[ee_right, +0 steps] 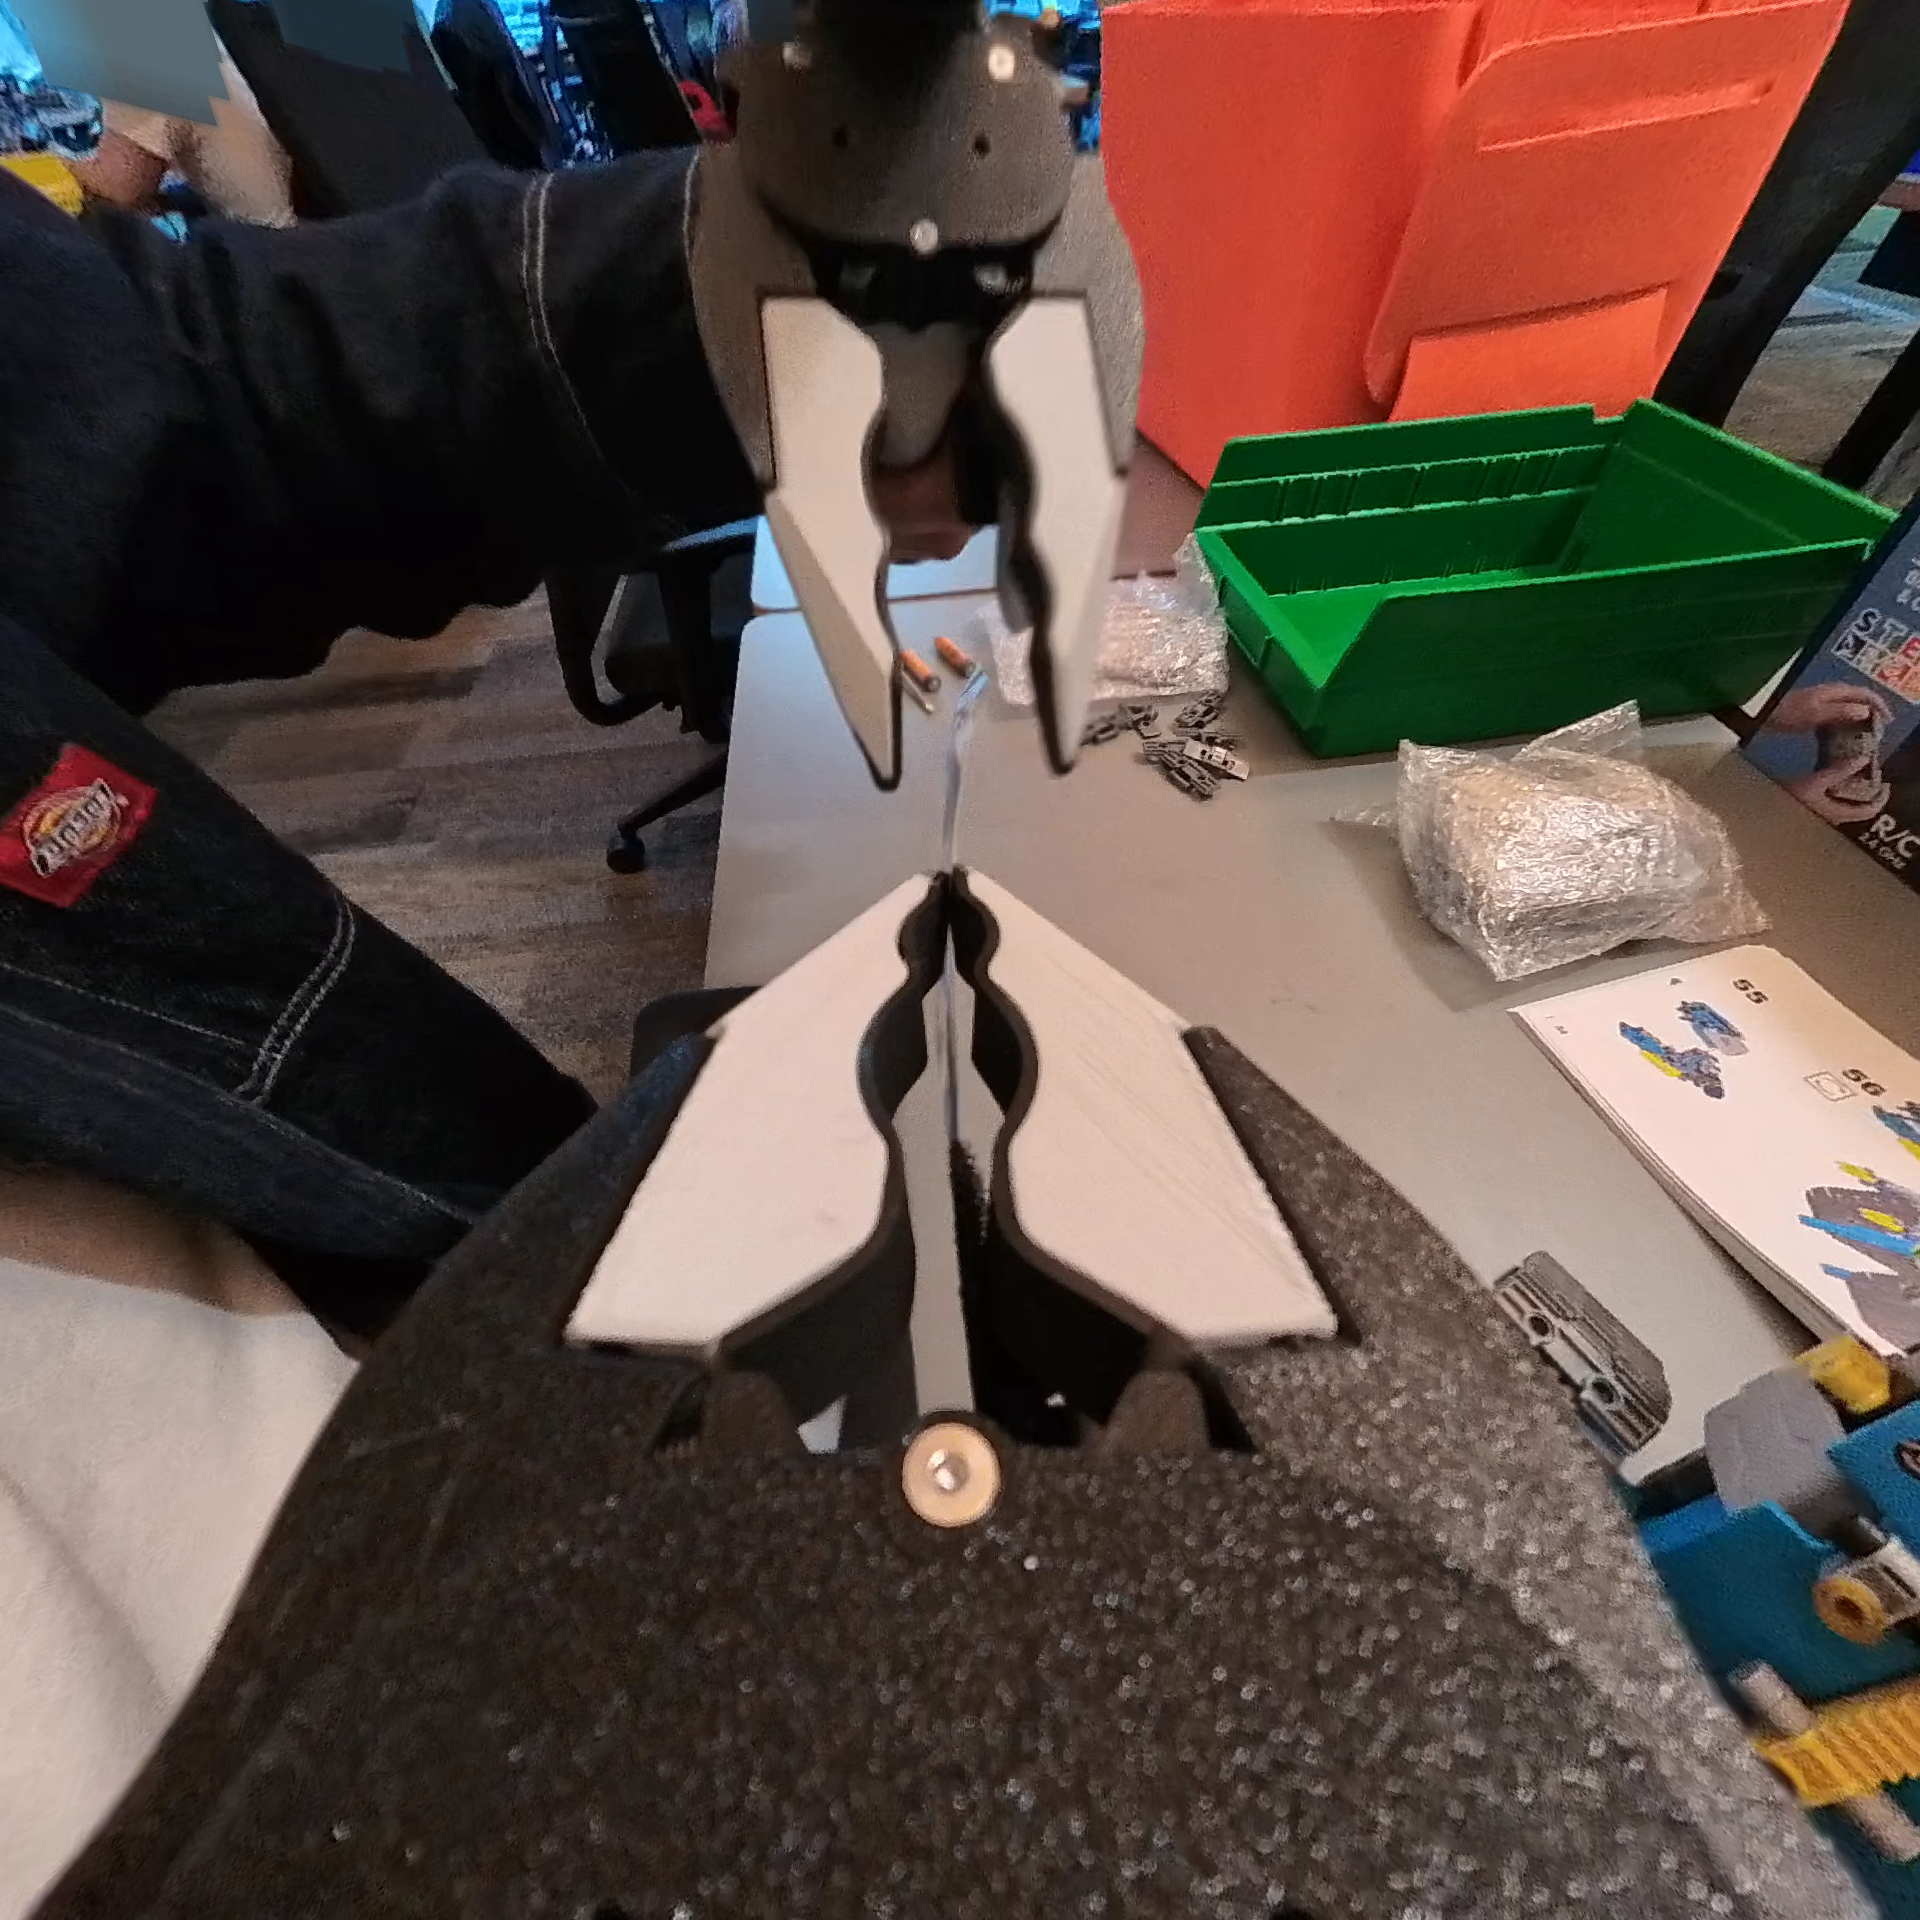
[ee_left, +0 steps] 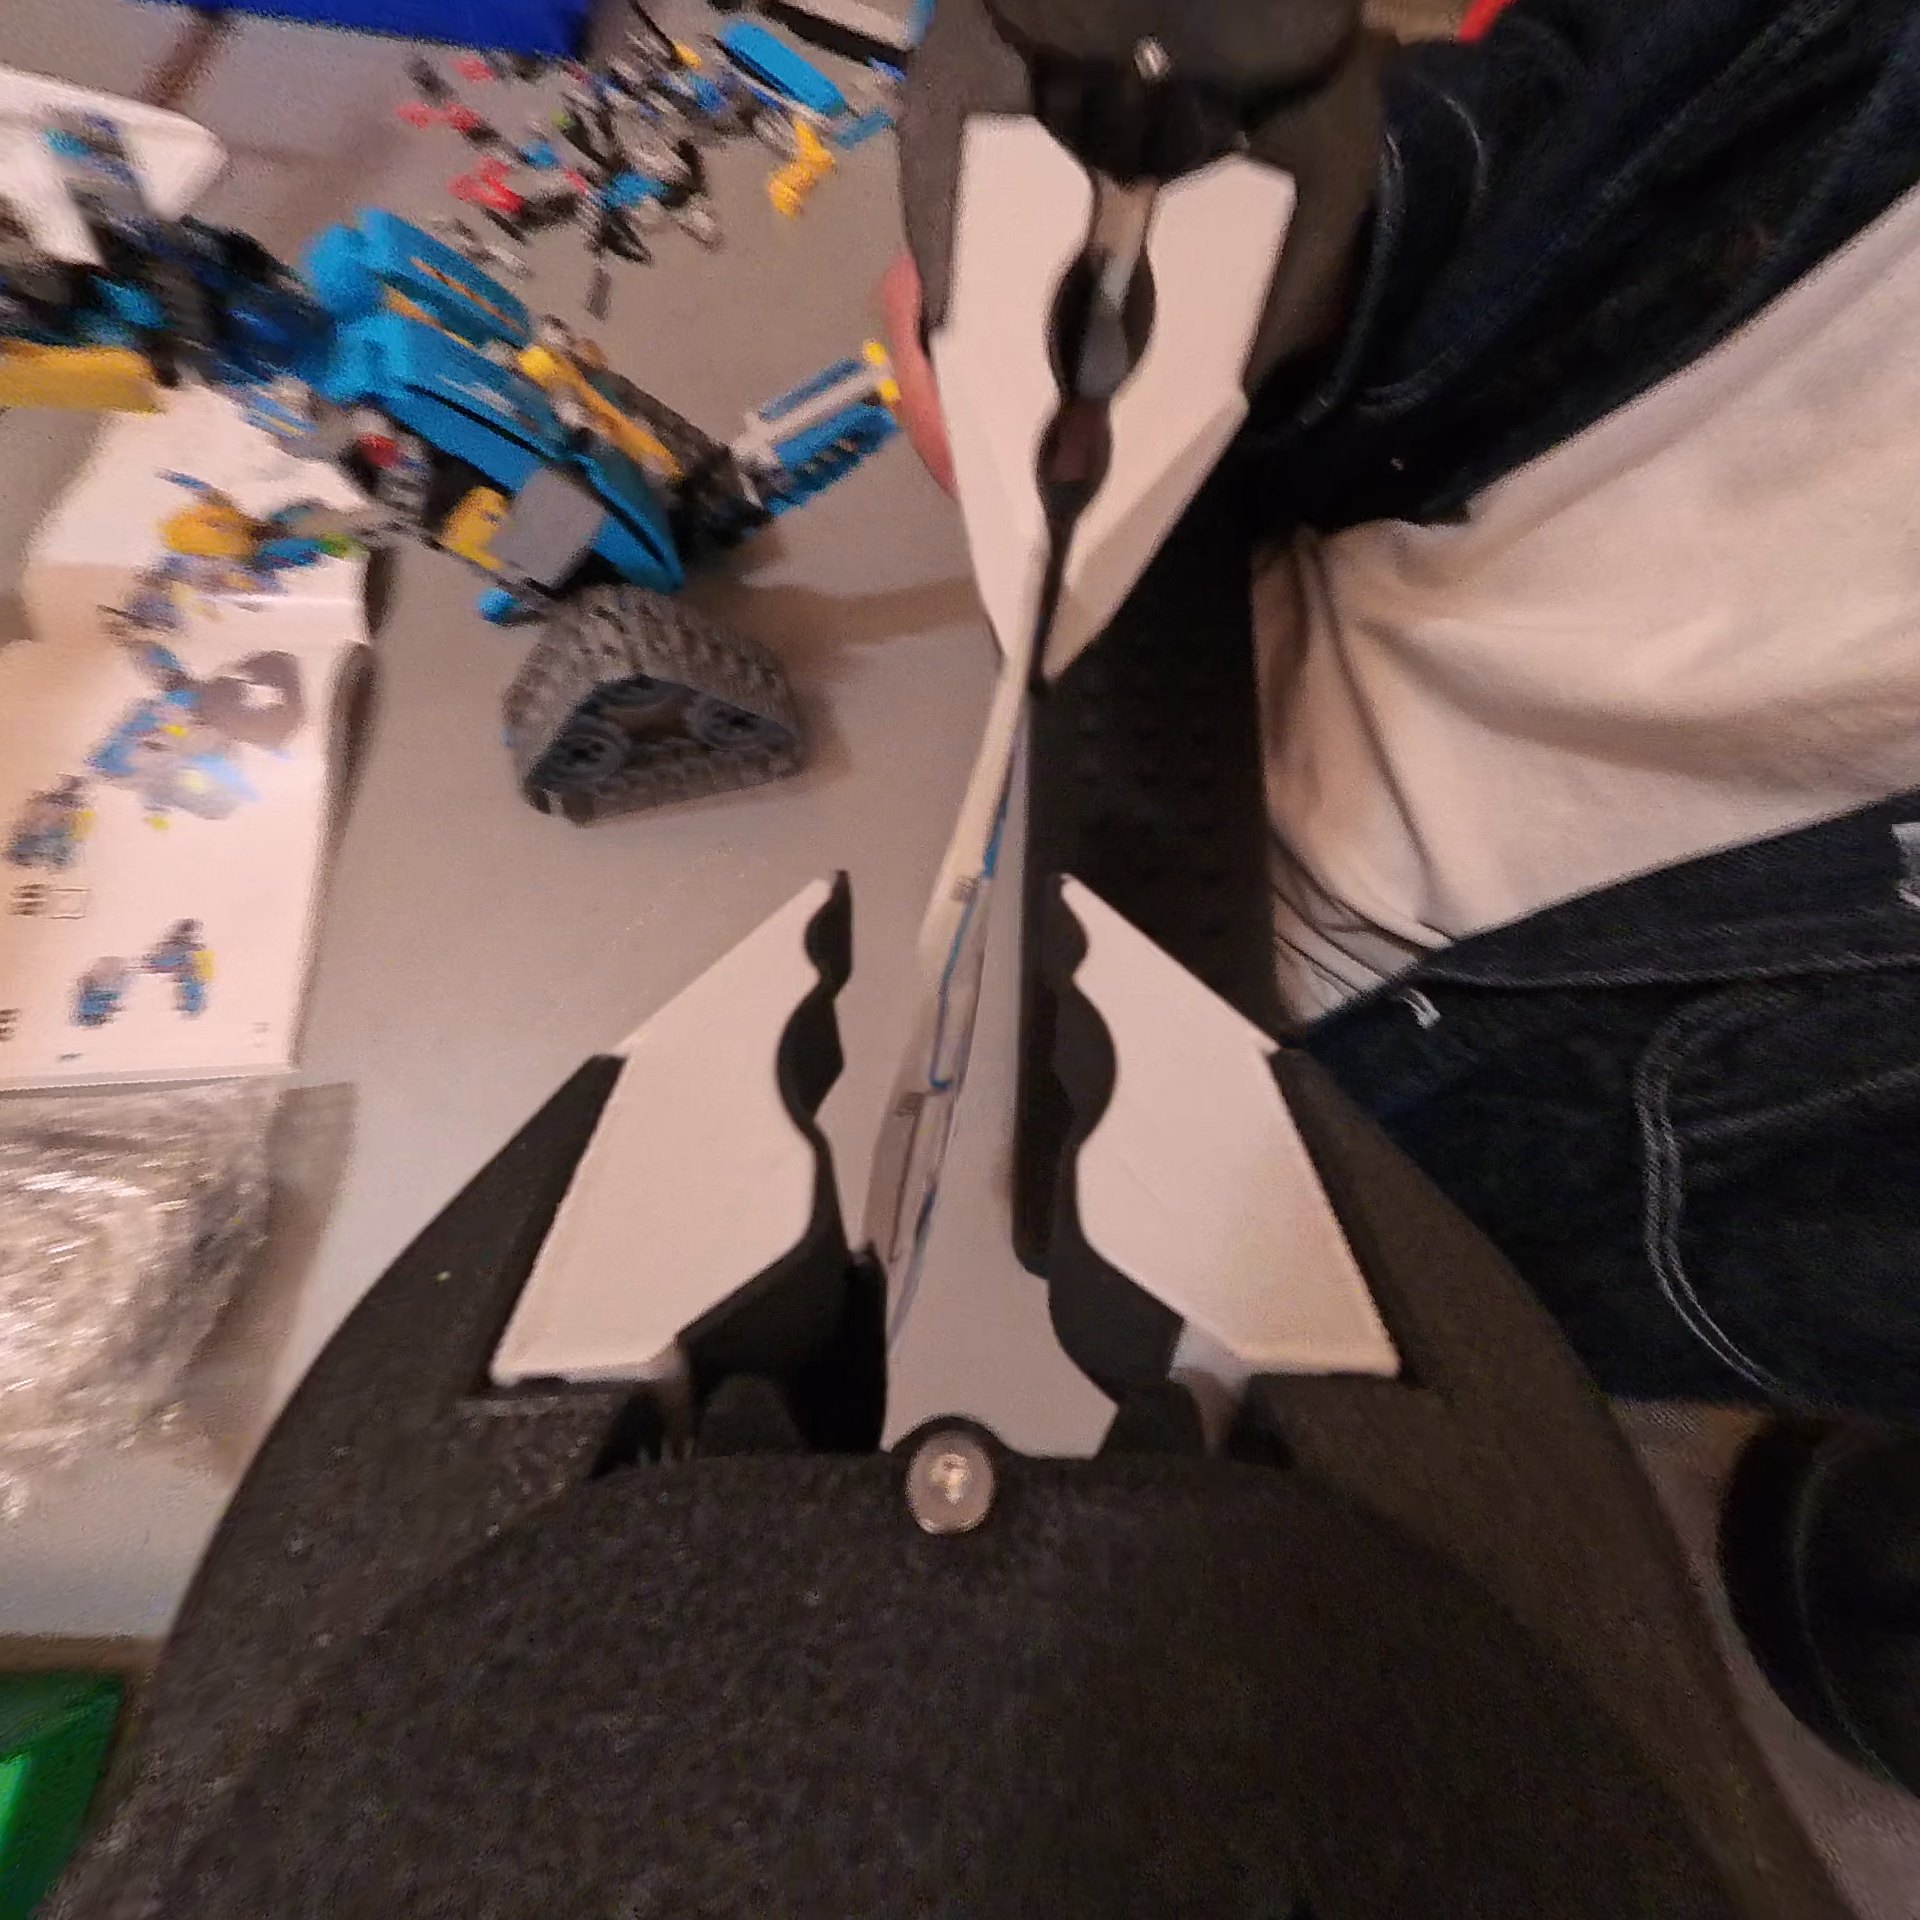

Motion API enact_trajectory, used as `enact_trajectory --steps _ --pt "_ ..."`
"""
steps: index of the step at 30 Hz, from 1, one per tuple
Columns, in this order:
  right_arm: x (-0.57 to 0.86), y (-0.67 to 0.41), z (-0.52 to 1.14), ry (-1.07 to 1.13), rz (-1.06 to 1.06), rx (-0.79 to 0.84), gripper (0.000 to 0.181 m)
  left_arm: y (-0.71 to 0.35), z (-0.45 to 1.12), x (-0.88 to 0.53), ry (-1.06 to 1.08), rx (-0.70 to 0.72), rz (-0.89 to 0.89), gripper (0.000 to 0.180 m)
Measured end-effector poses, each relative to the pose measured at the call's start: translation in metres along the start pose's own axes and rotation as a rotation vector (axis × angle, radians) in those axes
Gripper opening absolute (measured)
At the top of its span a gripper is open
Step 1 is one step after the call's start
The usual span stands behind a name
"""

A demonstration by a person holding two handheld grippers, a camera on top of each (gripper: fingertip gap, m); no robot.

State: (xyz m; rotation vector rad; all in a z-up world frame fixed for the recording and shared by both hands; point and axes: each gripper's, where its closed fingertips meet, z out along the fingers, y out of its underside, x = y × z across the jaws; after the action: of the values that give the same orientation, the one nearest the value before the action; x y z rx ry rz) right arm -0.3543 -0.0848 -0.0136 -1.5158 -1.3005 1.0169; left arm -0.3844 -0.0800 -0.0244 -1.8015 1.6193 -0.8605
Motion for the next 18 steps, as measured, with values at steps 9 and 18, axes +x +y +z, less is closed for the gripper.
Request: enact_trajectory --steps 9,18 --pt "0.018 0.006 0.004 0.077 0.109 0.0 0.0 0.0 -0.005 0.011 0.015 0.079 -0.031 0.0" --pt "0.007 -0.049 -0.021 0.32 -0.085 0.304 0.052 -0.01 -0.022 -0.006 -0.079 0.307 -0.227 0.0"
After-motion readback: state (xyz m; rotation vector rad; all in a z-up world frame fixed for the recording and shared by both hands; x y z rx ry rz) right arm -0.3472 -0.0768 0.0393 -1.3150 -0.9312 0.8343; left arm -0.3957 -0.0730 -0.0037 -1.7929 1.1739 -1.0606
